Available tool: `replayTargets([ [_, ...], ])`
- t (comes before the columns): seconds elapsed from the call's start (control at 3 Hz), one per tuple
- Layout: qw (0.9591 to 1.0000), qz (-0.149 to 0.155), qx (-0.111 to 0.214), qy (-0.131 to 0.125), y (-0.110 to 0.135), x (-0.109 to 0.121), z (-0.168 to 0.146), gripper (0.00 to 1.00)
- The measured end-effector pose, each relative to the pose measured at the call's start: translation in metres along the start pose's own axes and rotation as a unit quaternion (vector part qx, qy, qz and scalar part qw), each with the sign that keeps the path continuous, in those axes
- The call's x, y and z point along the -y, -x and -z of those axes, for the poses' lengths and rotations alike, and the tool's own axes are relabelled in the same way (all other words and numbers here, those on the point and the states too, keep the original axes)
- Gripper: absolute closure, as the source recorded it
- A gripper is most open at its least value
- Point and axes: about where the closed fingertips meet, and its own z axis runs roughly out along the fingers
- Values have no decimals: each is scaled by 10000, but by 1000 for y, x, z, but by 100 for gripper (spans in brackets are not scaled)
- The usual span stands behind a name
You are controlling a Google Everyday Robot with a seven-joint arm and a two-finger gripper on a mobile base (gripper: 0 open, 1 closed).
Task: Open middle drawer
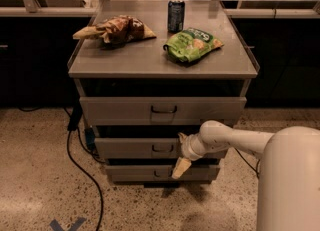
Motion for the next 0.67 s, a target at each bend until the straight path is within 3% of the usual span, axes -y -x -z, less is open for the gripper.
replayTargets([
  [0.67,9998,-149,-31,112,1,-13,1,0],
])
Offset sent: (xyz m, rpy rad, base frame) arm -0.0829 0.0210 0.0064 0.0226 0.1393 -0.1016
